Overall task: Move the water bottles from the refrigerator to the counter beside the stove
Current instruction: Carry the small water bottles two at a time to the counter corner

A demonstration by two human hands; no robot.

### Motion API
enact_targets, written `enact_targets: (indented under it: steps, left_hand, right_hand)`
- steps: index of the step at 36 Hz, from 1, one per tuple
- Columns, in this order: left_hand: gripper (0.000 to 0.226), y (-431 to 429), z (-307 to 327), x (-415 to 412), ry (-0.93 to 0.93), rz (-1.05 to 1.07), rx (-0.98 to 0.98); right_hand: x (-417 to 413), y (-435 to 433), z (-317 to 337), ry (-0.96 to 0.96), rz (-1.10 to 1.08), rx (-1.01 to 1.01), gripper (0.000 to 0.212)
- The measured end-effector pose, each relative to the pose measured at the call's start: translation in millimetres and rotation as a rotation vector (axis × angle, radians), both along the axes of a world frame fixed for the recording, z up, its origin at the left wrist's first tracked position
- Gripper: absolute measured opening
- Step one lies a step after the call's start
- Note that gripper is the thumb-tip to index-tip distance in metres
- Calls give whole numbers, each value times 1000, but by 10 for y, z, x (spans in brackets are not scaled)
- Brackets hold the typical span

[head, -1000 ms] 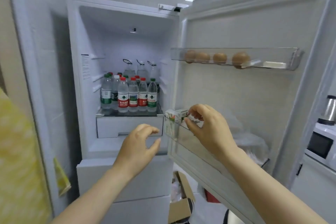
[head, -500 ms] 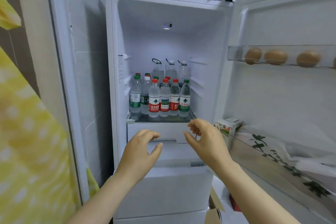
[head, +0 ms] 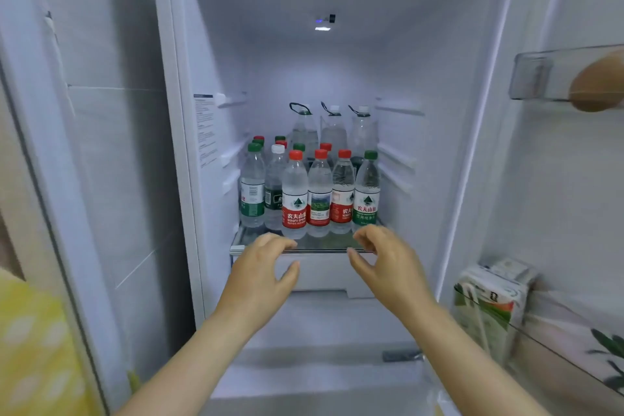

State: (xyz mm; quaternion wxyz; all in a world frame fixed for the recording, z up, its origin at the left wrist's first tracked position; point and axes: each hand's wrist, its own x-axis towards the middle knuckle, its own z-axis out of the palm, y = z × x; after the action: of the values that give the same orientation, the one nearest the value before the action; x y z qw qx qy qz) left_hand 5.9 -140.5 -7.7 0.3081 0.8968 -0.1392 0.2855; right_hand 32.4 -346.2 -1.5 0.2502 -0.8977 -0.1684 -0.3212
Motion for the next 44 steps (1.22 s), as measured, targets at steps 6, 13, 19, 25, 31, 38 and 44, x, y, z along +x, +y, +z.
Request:
enact_targets:
  steps: [6, 13, 19, 25, 31, 38, 44]
  left_hand:
    - [28, 85, -26, 452, -1, -8, 14]
    - [25, 219, -55, 1079, -4, -33, 43]
    - [30, 310, -116, 1516, 5, -56, -7]
    - [43, 337, -295, 1839, 60, -67, -141]
    - [55, 252, -487, 2077, 150, -48, -333]
    - [62, 178, -576, 2337, 177, 4, -422]
    - [66, 133, -587, 2515, 177, 38, -472]
  right_hand:
    - [445, 38, -96, 30, -30, -43, 17]
    - [918, 151, -161, 76, -105, -61, 19]
    - [1211, 162, -215, 90, -201, 18, 18]
    - [1423, 59, -396, 124, -287, 231, 23]
    - [1650, -43, -524, 178, -293, 436, 29]
    - [2006, -141, -565, 224, -299, 605, 43]
    - [2317, -222, -597, 273, -276, 650, 61]
